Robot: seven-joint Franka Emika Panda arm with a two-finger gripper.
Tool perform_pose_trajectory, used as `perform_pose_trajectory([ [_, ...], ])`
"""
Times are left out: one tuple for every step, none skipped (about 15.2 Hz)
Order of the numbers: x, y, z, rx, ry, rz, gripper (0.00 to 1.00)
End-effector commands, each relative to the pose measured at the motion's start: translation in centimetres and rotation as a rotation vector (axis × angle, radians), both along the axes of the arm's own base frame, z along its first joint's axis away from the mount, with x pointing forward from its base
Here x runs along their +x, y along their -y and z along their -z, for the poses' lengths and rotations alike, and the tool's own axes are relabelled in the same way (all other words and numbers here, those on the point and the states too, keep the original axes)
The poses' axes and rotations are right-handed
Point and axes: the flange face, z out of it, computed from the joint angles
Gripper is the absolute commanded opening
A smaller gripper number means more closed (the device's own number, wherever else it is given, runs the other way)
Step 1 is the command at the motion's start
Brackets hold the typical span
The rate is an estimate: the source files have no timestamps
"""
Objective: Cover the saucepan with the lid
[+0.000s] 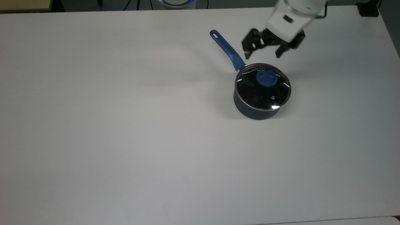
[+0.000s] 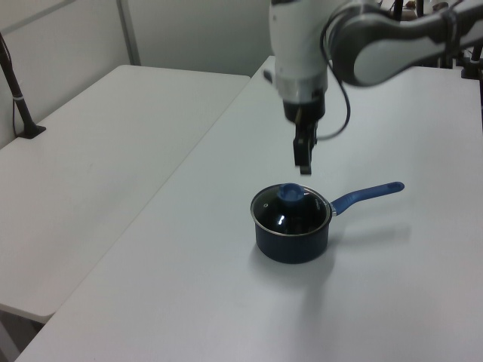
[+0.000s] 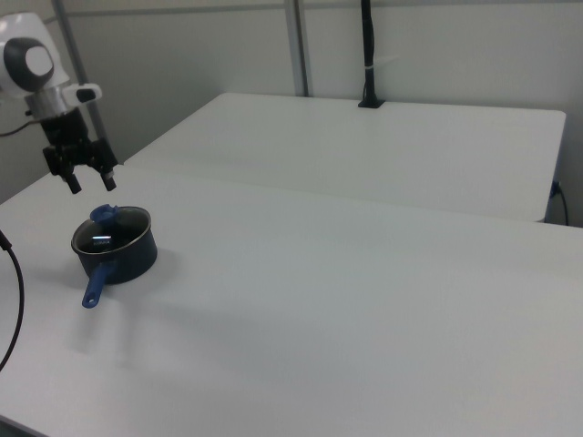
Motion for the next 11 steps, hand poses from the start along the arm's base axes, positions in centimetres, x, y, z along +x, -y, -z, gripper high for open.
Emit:
perform_pose_trajectory([
  [-0.7, 5.8, -3.4, 0.046, -0.037, 0.053, 1.00],
  [-0.6, 8.0, -4.1, 0.052, -0.043, 0.057, 1.00],
  [-0.4, 10.4, -4.6, 0.059, -0.044, 0.059, 1.00],
  [-0.4, 12.5, -5.0, 0.063, -0.049, 0.057, 1.00],
  [-0.4, 14.4, -5.5, 0.064, -0.061, 0.053, 1.00],
  [-0.4, 16.5, -6.1, 0.066, -0.071, 0.061, 1.00],
  [-0.5, 18.6, -6.8, 0.071, -0.076, 0.075, 1.00],
  [-0.5, 20.4, -7.0, 0.073, -0.081, 0.071, 1.00],
  [-0.7, 22.1, -7.2, 0.078, -0.086, 0.060, 1.00],
  [-1.0, 23.6, -7.6, 0.082, -0.084, 0.068, 1.00],
  [-1.3, 25.0, -7.9, 0.085, -0.082, 0.083, 1.00],
])
